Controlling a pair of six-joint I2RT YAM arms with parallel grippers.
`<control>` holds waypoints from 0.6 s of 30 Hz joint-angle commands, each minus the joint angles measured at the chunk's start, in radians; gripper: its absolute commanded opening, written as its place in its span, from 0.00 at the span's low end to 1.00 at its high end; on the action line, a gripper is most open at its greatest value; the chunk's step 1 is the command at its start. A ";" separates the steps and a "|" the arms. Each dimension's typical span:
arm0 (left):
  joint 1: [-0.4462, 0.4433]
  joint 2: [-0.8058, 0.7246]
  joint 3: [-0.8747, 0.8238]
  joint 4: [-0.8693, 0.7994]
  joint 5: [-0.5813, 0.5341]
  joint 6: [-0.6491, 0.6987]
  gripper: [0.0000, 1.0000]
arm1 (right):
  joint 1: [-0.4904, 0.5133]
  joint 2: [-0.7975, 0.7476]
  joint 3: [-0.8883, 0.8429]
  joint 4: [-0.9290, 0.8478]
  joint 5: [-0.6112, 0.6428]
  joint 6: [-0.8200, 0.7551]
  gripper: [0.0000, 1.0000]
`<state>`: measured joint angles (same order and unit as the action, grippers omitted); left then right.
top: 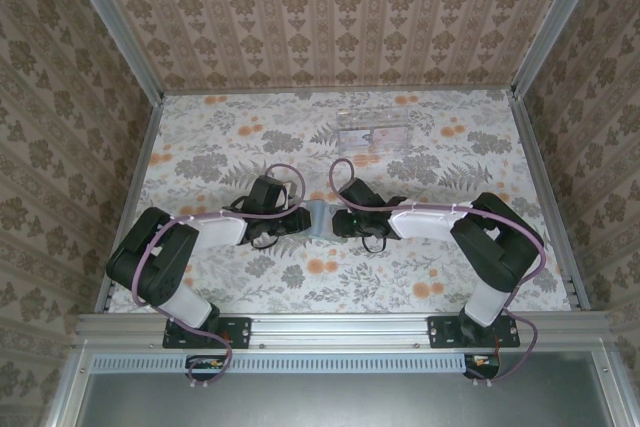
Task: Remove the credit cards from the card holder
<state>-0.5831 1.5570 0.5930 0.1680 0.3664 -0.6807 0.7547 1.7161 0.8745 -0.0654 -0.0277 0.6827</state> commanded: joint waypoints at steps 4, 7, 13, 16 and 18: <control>-0.009 0.014 -0.014 -0.025 0.014 -0.007 0.27 | -0.005 -0.012 -0.034 0.105 -0.121 0.060 0.32; -0.009 0.015 -0.014 -0.024 0.015 -0.010 0.27 | -0.009 -0.004 -0.036 0.136 -0.148 0.074 0.32; -0.011 0.022 -0.012 -0.018 0.022 -0.012 0.27 | -0.013 0.002 -0.043 0.184 -0.175 0.107 0.33; -0.012 0.022 -0.013 -0.017 0.021 -0.011 0.26 | -0.015 0.006 -0.041 0.197 -0.186 0.113 0.33; -0.012 0.021 -0.012 -0.019 0.019 -0.010 0.26 | -0.016 0.010 -0.039 0.204 -0.189 0.117 0.33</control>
<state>-0.5831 1.5570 0.5930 0.1680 0.3698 -0.6807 0.7380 1.7161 0.8375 0.0784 -0.1669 0.7719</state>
